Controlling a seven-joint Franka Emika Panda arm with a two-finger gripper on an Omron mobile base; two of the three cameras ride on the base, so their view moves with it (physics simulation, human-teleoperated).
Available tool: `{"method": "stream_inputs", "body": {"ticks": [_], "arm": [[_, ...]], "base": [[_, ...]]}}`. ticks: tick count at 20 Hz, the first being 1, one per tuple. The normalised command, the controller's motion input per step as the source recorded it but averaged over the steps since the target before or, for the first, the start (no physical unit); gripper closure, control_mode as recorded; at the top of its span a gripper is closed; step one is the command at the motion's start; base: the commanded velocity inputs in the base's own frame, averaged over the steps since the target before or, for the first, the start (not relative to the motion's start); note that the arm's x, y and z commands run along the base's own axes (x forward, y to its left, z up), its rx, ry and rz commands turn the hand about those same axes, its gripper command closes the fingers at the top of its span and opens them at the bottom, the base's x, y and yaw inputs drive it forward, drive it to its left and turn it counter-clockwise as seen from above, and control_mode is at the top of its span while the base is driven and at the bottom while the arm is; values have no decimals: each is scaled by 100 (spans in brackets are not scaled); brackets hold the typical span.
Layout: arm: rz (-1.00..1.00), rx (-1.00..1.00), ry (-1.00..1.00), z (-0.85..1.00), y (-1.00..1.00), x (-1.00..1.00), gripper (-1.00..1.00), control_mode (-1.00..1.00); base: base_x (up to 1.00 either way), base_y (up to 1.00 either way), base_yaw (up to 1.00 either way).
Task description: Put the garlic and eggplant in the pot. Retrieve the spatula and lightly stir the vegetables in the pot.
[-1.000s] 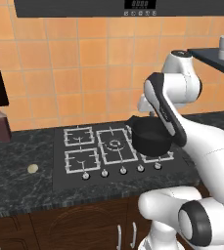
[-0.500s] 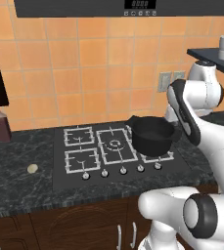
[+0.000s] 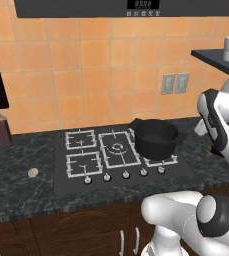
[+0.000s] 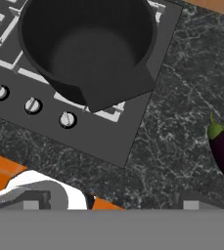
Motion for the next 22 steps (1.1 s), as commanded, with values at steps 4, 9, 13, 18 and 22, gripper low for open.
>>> {"method": "stream_inputs", "body": {"ticks": [4,9,13,18,22], "arm": [[0,0,0,0,0,0,-100,-100],[0,-1,6,-37,0,0,-100,-100],[0,-1,6,-92,-14,0,-100,-100],[0,0,7,-61,-45,6,-100,-100],[0,0,6,-11,-53,38,-100,-100]], "base": [[0,0,0],[0,0,0],[0,0,0],[0,0,0],[0,0,0]]}}
